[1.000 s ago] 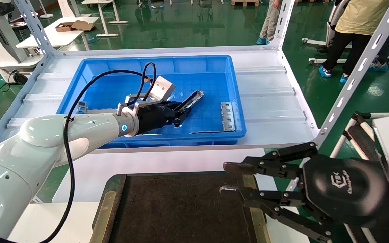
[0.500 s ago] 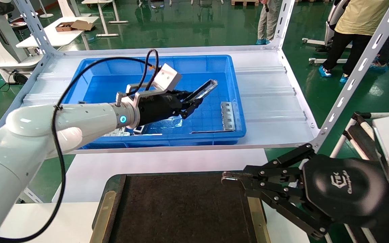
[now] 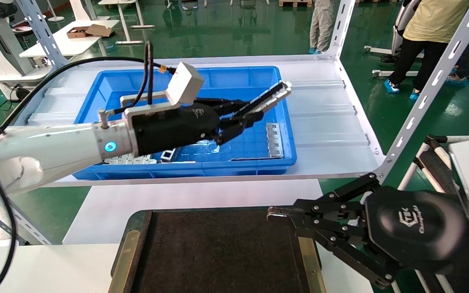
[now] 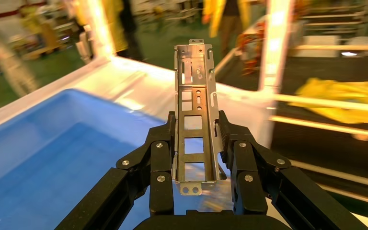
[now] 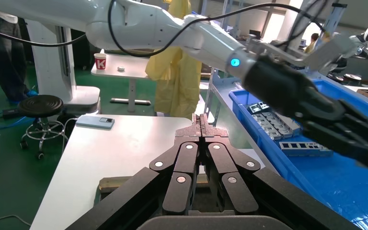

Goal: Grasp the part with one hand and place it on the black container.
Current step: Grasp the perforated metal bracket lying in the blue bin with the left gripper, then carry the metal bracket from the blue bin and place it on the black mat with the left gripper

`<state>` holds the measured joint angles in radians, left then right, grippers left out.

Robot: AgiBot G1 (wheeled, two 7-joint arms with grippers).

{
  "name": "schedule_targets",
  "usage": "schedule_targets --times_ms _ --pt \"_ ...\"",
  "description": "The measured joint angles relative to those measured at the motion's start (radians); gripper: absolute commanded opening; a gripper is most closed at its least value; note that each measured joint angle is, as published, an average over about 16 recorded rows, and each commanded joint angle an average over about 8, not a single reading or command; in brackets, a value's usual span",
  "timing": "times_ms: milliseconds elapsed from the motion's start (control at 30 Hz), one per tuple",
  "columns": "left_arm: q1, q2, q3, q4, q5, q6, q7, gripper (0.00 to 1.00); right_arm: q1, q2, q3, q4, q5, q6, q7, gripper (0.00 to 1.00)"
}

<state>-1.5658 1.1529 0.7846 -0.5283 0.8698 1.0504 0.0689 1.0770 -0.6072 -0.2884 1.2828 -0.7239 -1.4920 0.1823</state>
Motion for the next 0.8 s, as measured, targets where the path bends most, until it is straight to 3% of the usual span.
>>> schedule_targets --times_ms 267,567,800 --pt "0.116 -0.137 -0.007 -0.286 -0.034 0.026 -0.071 0.0 0.0 0.0 -0.001 0.0 0.0 0.0 0.0 0.0" --pt "0.279 -0.298 -0.002 -0.634 -0.057 -0.057 -0.185 0.0 0.0 0.0 -0.001 0.0 0.001 0.0 -0.001 0.0" --pt "0.424 -0.39 0.009 -0.783 -0.083 -0.123 -0.232 0.0 0.0 0.001 -0.002 0.0 0.001 0.001 -0.001 0.0"
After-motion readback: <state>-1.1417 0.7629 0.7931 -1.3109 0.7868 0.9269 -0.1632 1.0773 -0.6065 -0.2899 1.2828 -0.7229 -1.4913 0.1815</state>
